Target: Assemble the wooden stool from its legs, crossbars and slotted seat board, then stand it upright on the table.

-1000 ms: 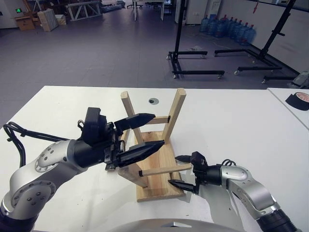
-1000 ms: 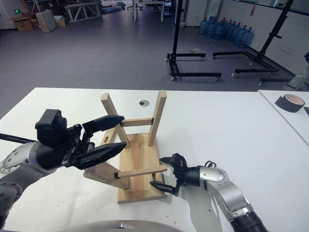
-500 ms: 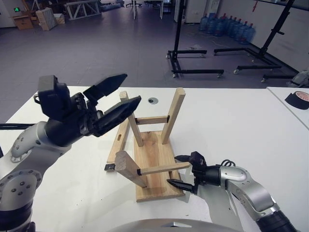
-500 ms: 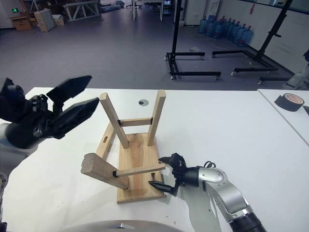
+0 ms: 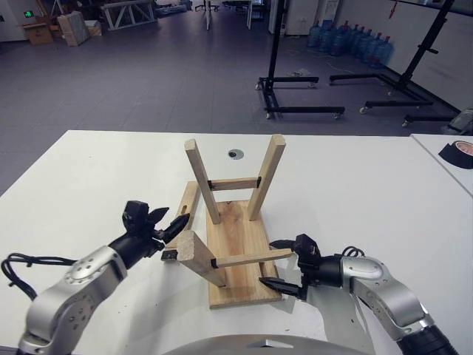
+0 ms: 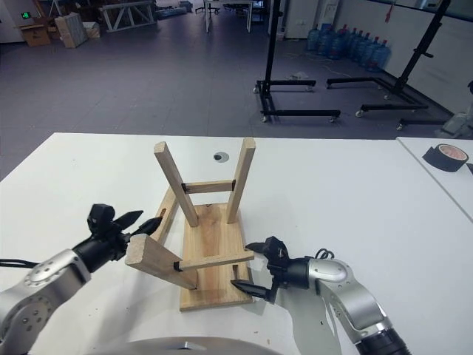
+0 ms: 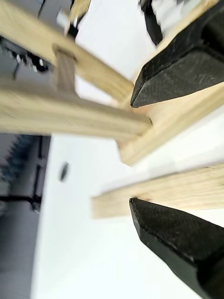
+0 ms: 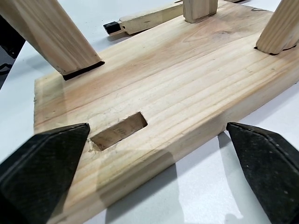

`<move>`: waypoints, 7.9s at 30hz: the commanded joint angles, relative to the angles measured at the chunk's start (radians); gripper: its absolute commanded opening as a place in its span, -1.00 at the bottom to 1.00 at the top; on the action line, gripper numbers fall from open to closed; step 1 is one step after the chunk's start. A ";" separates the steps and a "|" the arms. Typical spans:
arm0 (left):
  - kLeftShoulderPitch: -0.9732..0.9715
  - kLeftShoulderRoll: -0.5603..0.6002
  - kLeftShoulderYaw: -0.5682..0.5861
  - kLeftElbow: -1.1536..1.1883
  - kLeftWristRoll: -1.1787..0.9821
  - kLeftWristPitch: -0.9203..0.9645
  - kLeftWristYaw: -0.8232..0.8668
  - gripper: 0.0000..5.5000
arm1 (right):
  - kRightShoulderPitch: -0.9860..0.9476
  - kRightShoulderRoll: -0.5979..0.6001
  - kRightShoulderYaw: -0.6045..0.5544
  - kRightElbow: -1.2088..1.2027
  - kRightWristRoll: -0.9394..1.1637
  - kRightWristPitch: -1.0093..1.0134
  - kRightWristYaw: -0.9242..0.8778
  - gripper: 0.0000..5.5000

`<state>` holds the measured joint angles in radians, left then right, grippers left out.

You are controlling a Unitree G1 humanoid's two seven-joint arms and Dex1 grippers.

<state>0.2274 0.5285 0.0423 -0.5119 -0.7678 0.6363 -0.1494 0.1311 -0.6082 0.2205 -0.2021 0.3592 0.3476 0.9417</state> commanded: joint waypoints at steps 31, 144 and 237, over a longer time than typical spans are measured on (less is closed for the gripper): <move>-0.021 -0.293 0.096 0.117 0.516 -0.447 0.130 -0.67 | -0.018 -0.013 -0.192 -0.151 0.170 0.183 -0.068 0.96; -0.187 0.078 0.110 0.099 -0.356 0.107 -0.891 -0.25 | -0.548 0.345 -0.180 -0.066 0.882 0.568 -0.211 -0.03; -0.029 0.011 0.311 -0.115 -0.415 -0.120 -0.487 0.44 | -0.171 -0.433 -0.102 -0.143 0.322 0.039 0.465 -0.26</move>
<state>0.2046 0.5307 0.3657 -0.6152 -1.2005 0.5107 -0.6447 -0.0749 -1.0261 0.0400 -0.3642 0.7862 0.3276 1.4006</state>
